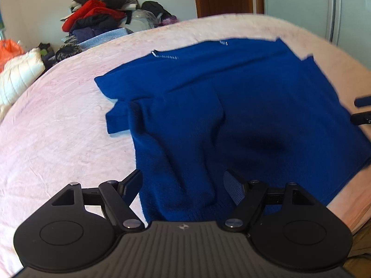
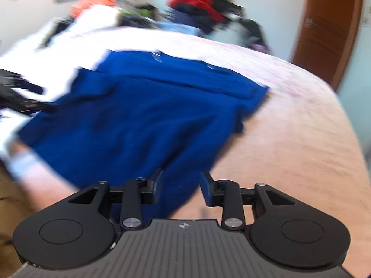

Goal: Fold small clothes

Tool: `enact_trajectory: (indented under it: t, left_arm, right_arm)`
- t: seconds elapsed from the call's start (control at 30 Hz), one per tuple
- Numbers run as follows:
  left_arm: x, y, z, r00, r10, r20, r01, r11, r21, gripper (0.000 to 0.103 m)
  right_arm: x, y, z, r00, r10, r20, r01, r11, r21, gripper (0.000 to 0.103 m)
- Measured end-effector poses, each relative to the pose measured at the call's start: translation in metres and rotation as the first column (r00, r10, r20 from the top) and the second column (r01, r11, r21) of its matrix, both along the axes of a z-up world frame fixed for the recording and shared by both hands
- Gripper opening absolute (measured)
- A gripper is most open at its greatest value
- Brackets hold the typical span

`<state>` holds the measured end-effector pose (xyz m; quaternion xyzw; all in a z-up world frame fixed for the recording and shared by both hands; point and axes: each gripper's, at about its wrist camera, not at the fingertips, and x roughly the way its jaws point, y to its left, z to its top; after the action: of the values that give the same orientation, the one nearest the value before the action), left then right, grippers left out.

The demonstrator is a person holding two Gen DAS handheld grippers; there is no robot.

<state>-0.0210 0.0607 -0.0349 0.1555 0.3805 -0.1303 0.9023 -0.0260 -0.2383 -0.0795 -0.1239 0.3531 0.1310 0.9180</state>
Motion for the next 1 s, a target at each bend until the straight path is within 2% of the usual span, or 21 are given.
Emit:
enact_trajectory:
  t: [0.07,0.1,0.13,0.2,0.27,0.33,0.4,0.47,0.57,0.67,0.77,0.83,1.0]
  left_arm:
    - [-0.002,-0.003,-0.009,1.000,-0.005,0.000,0.005,0.999,0.040,0.077]
    - [-0.004,0.000,-0.010,1.000,-0.004,0.005,0.004,0.999,0.032,0.077]
    - [-0.004,0.004,-0.009,1.000,0.000,-0.002,0.000,1.000,0.020,0.078]
    - [-0.004,0.015,-0.009,1.000,0.014,-0.027,-0.014,1.000,-0.009,0.078]
    - [-0.003,0.025,-0.009,0.998,0.037,-0.050,-0.039,0.998,-0.041,0.078]
    - [-0.004,0.033,-0.007,0.997,0.052,-0.058,-0.055,0.997,-0.056,0.078]
    - [-0.007,0.039,-0.005,0.997,0.067,-0.045,-0.069,0.996,-0.053,0.078]
    - [-0.008,0.047,-0.003,0.996,0.069,-0.048,-0.073,0.995,-0.073,0.078]
    - [-0.003,0.065,-0.004,0.991,0.081,-0.102,-0.097,0.983,-0.157,0.078]
    - [-0.001,0.086,-0.008,0.982,0.089,-0.164,-0.131,0.955,-0.266,0.078]
    - [-0.001,0.092,-0.009,0.983,0.065,-0.174,-0.118,0.940,-0.320,0.081]
    - [-0.001,0.088,-0.009,0.983,0.036,-0.179,-0.099,0.930,-0.354,0.081]
    - [-0.005,0.070,-0.011,0.983,-0.040,-0.180,-0.039,0.910,-0.413,0.081]
  right_arm:
    - [0.002,0.016,-0.014,0.998,0.051,-0.031,-0.053,0.996,-0.075,0.055]
    - [-0.003,0.018,-0.014,0.998,0.068,-0.005,-0.068,0.989,-0.128,0.060]
    - [-0.005,0.019,-0.014,0.998,0.061,-0.005,-0.060,0.979,-0.193,0.062]
    - [-0.009,0.011,-0.011,1.000,0.017,-0.024,-0.024,0.955,-0.296,0.076]
    - [-0.013,0.002,-0.008,0.999,-0.028,-0.037,0.013,0.932,-0.362,0.077]
    - [-0.018,-0.004,-0.006,0.998,-0.057,-0.035,0.040,0.933,-0.358,0.072]
    - [-0.018,-0.011,-0.001,0.997,-0.061,-0.035,0.052,0.973,-0.226,0.070]
    - [-0.019,-0.017,0.001,0.998,-0.052,-0.043,0.049,0.995,-0.082,0.070]
    - [-0.015,-0.038,-0.001,0.993,-0.049,-0.104,0.064,0.987,0.145,0.070]
    - [-0.016,-0.058,-0.002,0.985,-0.066,-0.158,0.116,0.937,0.331,0.067]
    - [-0.022,-0.073,-0.010,0.977,-0.033,-0.211,0.138,0.855,0.501,0.069]
    - [-0.019,-0.073,-0.020,0.971,0.021,-0.240,0.123,0.813,0.569,0.070]
    - [-0.004,-0.061,-0.027,0.964,0.121,-0.239,0.074,0.736,0.673,0.069]
